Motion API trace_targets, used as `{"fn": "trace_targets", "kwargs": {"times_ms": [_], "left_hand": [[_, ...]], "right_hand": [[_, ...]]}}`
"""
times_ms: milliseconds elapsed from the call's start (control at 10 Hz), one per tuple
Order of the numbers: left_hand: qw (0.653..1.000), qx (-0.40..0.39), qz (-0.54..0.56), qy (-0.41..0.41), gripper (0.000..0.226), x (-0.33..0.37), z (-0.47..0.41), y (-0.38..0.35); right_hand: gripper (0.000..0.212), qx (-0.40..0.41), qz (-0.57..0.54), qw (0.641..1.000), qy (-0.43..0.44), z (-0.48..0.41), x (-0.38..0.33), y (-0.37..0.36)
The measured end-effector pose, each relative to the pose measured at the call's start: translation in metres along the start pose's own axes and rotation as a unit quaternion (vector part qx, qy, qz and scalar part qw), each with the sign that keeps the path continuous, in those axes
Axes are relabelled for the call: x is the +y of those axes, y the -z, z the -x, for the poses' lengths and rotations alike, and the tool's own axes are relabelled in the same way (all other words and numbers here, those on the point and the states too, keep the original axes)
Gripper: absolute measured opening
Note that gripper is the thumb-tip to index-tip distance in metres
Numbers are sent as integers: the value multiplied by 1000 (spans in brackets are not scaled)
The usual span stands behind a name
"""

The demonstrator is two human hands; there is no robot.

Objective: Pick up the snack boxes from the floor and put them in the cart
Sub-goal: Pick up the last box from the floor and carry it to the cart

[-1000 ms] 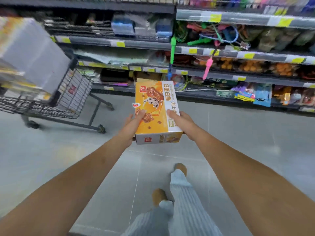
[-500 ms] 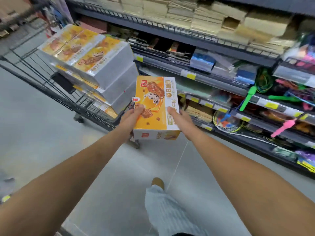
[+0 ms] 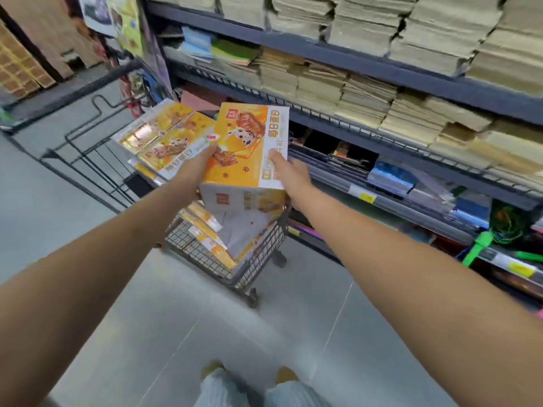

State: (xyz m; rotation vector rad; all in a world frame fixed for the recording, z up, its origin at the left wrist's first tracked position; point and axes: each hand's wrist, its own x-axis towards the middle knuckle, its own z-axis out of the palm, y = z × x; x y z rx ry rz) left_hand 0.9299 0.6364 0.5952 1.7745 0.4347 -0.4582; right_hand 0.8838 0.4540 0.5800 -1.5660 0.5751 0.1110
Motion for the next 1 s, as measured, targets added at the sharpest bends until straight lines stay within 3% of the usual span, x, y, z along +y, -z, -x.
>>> {"fn": "trace_targets", "kwargs": {"times_ms": [100, 200, 300, 500, 600, 800, 900, 1000], "left_hand": [[994, 27, -106, -7, 32, 14, -21, 21], [977, 24, -195, -79, 24, 18, -43, 35], [969, 7, -221, -107, 24, 21, -78, 53], [972, -39, -216, -85, 37, 34, -127, 78], [963, -66, -248, -80, 56, 35, -133, 81], [955, -75, -270, -99, 57, 35, -131, 80], [961, -87, -242, -98, 56, 37, -131, 85], [963, -75, -232, -112, 65, 40, -128, 88]], "right_hand": [[43, 14, 2, 999, -51, -8, -7, -29], [37, 5, -6, 996, -88, -18, -10, -55], [28, 3, -15, 994, -105, -35, -16, -79], [46, 14, 29, 991, -127, -49, -29, -108], [47, 14, 12, 989, -149, -50, -32, -111], [54, 85, -37, 983, -160, -48, -28, -128], [34, 108, -53, 980, -156, -37, -28, -135], [30, 112, -57, 981, -148, -30, -39, -133]]}}
